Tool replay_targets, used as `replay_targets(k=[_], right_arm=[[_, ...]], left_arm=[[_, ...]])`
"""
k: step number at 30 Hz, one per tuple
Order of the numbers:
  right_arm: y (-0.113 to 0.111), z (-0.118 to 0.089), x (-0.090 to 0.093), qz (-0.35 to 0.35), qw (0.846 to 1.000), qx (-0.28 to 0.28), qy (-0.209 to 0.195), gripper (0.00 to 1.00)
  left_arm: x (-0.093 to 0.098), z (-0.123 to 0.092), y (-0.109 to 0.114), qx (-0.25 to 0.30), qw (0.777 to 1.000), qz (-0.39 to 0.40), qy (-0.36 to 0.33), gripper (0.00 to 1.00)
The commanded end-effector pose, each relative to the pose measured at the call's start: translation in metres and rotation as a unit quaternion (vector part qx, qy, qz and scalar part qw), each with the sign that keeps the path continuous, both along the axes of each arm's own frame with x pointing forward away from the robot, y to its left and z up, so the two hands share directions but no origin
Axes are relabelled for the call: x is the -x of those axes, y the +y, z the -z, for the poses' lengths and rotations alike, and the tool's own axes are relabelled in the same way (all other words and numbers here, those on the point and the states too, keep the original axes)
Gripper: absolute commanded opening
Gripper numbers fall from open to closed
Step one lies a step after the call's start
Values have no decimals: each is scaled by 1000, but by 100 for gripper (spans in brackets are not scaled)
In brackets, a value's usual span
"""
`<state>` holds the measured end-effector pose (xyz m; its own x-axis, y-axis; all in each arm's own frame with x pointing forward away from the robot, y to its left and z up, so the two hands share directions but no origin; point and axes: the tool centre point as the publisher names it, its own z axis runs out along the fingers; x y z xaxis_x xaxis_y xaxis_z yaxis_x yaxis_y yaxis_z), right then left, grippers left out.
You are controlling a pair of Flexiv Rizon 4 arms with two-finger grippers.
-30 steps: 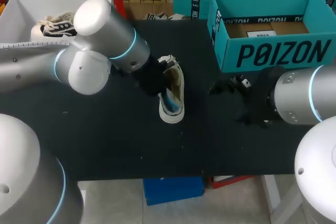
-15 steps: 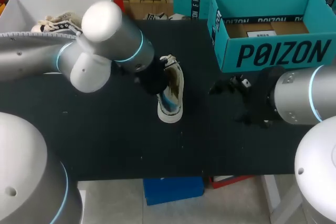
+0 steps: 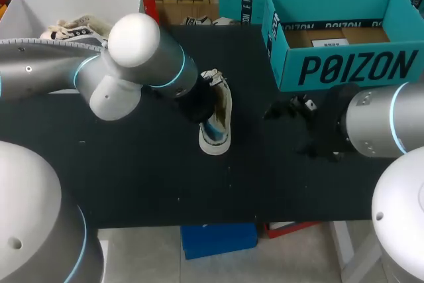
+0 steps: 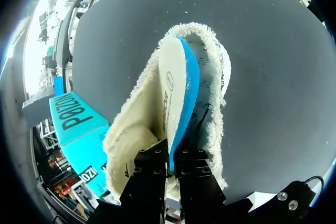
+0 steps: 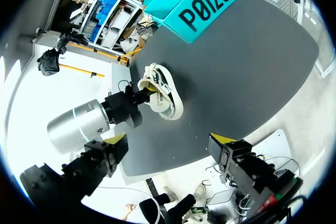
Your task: Take the shoe out of the shoebox, open the shoe tongue, remove and reinsert the insole, then place the shoe into the shoebox
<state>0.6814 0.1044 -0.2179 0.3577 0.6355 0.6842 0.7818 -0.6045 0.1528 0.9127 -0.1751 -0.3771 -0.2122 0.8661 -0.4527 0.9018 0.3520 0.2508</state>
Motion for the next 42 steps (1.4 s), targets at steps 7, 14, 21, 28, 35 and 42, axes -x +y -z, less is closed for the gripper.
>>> replay_targets(k=[7,14,21,28,35,42], right_arm=[[5,3,2,12,1000,4,-9,100],[5,3,2,12,1000,4,-9,100],[5,3,2,12,1000,4,-9,100],[5,3,2,12,1000,4,-9,100],[5,3,2,12,1000,4,-9,100],[5,3,2,12,1000,4,-9,100]], left_arm=[[12,-6,-6,23,999,16,32,100],[23,-29,-8,61,996,18,61,100],[29,-47,-4,78,994,10,76,100],[36,-45,-3,77,993,11,92,100],[46,-36,-3,68,990,21,118,84],[60,-21,3,57,988,23,138,83]])
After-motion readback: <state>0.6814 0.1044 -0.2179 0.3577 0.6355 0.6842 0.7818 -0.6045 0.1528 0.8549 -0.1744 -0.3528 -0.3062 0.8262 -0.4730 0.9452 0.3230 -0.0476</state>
